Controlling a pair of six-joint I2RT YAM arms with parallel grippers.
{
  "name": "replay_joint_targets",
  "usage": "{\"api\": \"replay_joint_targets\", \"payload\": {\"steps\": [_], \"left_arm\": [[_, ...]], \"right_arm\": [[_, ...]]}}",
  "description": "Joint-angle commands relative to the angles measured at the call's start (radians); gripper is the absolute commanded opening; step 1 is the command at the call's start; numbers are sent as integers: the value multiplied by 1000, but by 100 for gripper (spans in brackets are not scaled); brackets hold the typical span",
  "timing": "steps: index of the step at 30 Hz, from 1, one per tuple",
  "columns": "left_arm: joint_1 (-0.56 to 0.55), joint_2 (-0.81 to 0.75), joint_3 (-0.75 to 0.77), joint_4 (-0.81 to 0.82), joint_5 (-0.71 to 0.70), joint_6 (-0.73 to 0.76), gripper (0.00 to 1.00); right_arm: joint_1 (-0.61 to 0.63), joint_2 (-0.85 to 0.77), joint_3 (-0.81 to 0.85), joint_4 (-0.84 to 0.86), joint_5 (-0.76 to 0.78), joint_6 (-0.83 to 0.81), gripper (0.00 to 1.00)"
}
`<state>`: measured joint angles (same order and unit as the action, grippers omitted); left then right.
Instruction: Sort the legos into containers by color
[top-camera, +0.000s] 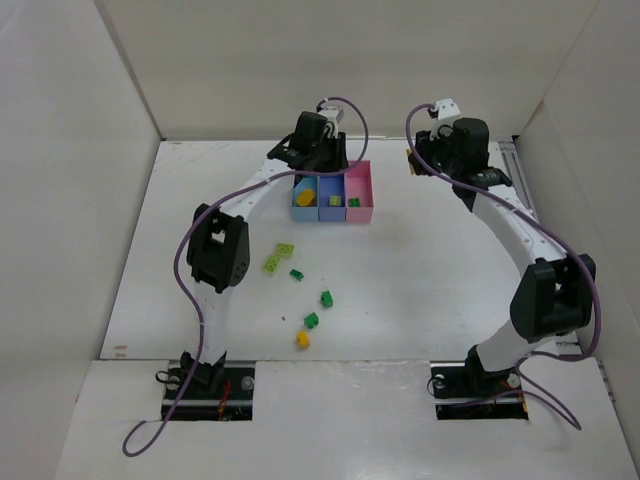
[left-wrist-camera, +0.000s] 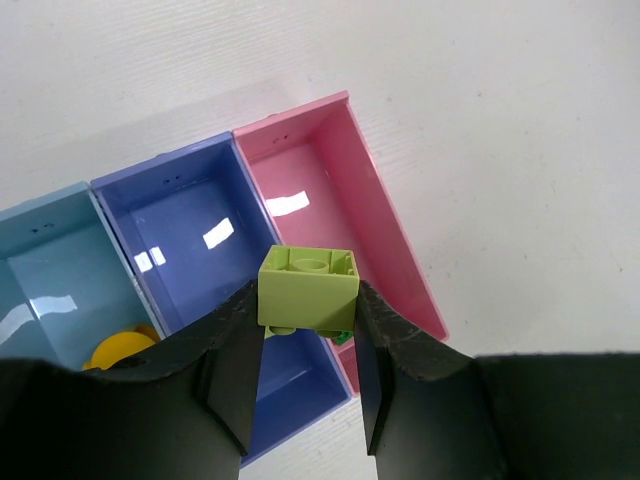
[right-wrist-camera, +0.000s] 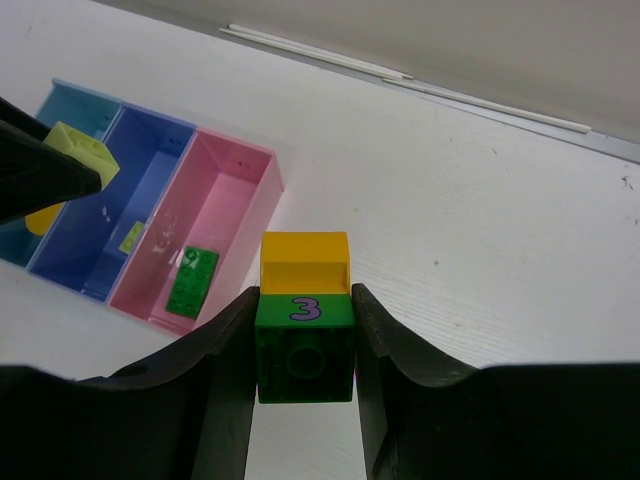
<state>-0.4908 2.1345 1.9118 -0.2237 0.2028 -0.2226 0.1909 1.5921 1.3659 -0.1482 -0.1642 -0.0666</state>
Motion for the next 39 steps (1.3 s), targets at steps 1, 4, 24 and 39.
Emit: {"api": "replay_joint_targets", "payload": {"steps": [1, 4, 24, 39], "left_arm": [[-6, -25, 52, 46, -19, -21, 15], [-15, -25, 62, 46, -28, -30, 15], [-34, -64, 78, -61, -180, -67, 16], [24, -168, -31, -97, -289, -101, 16]], "right_arm": [[-22, -58, 9, 58, -3, -2, 0], [-22, -69, -1, 58, -14, -2, 0], [-50, -106, -11, 38, -52, -2, 0], [-50, -96, -2, 19, -18, -2, 0]]}}
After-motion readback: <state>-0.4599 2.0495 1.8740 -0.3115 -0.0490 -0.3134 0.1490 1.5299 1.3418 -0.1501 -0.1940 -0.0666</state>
